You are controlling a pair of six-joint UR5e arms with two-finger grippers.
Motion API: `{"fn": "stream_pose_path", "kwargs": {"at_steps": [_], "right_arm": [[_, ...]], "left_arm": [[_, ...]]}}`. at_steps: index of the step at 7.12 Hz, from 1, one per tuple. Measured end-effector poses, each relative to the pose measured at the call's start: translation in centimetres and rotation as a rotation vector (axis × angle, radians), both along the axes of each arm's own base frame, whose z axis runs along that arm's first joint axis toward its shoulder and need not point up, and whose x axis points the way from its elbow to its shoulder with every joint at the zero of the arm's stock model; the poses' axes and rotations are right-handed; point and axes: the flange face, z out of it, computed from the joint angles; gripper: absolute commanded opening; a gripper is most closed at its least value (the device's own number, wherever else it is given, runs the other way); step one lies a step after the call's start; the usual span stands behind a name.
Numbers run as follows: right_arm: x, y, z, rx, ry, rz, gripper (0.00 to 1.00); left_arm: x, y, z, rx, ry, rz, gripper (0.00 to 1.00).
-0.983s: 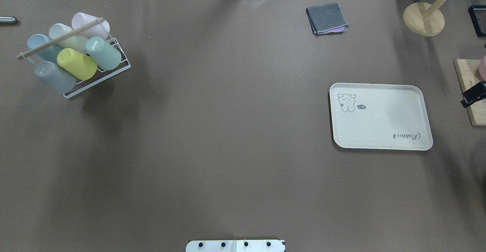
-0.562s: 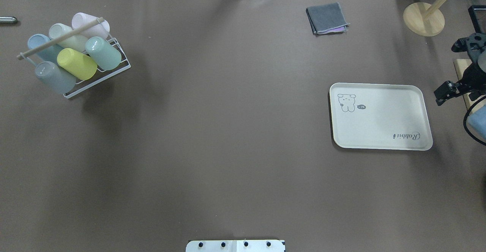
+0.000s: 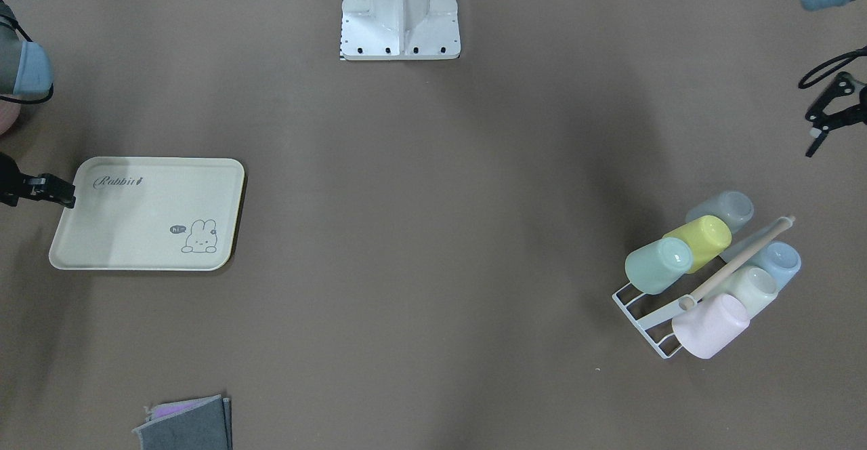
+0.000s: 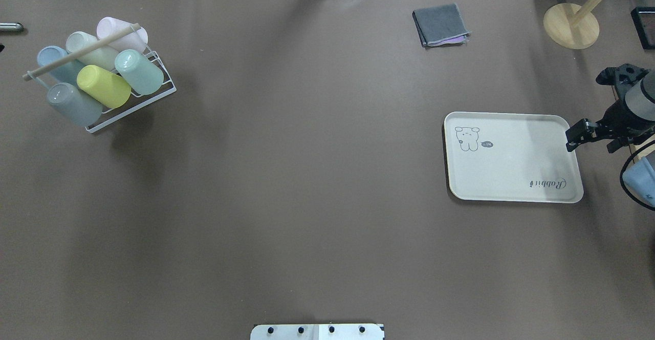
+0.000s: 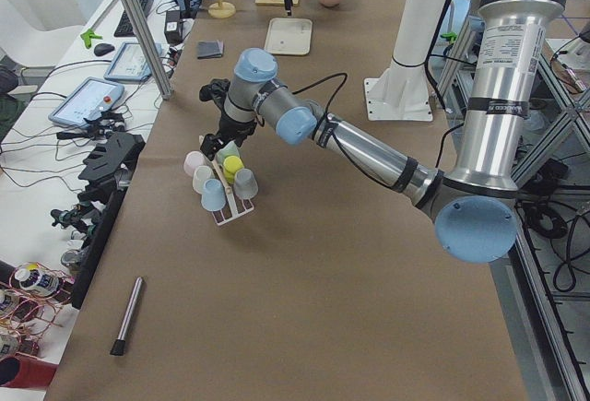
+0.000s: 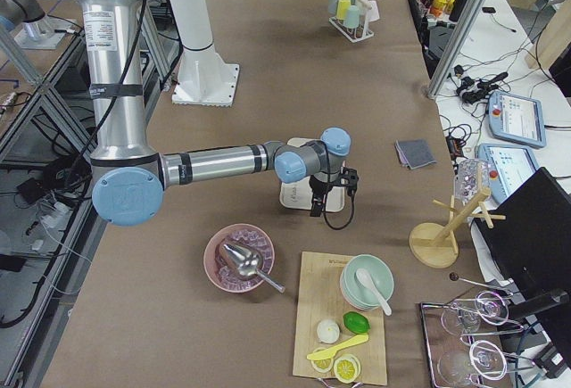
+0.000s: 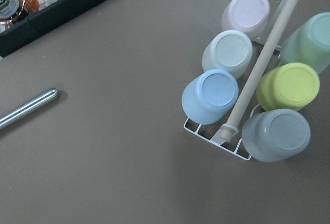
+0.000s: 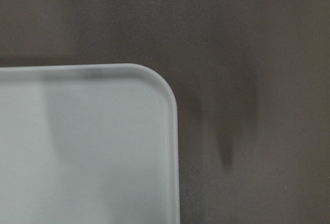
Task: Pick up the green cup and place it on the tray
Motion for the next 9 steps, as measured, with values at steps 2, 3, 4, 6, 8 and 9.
{"fn": "stream_pose_path", "kwargs": {"at_steps": [2,3,4,6,8,9], "right_arm": [[-0.3,0.2,1.3,-0.019,-0.042,0.021,0.95],[-0.5,0.1,2.4,-0.022,-0.061,0.02,0.91],[-0.6,0.0,3.4,-0.019,-0.079,0.022,0.79],[-0.8,0.0,4.2,-0.029,-0.096,0.032,0.32],[-0.9,0.1,4.4,-0.035,-0.103,0.031,0.11],[-0.9,0.1,4.4,-0.036,-0.104,0.031,0.0]], "left_arm": [[5.5,-0.3,-5.4,0.092,-0.172,0.004,0.99],[8.0,-0.4,-7.5,0.159,-0.288,-0.002,0.99],[11.2,-0.2,-9.2,0.236,-0.401,-0.008,0.99],[17.4,1.4,-11.0,0.419,-0.634,0.032,0.99],[20.6,2.1,-10.5,0.538,-0.842,0.134,0.99],[21.8,2.3,-9.8,0.58,-0.956,0.188,0.99]]}}
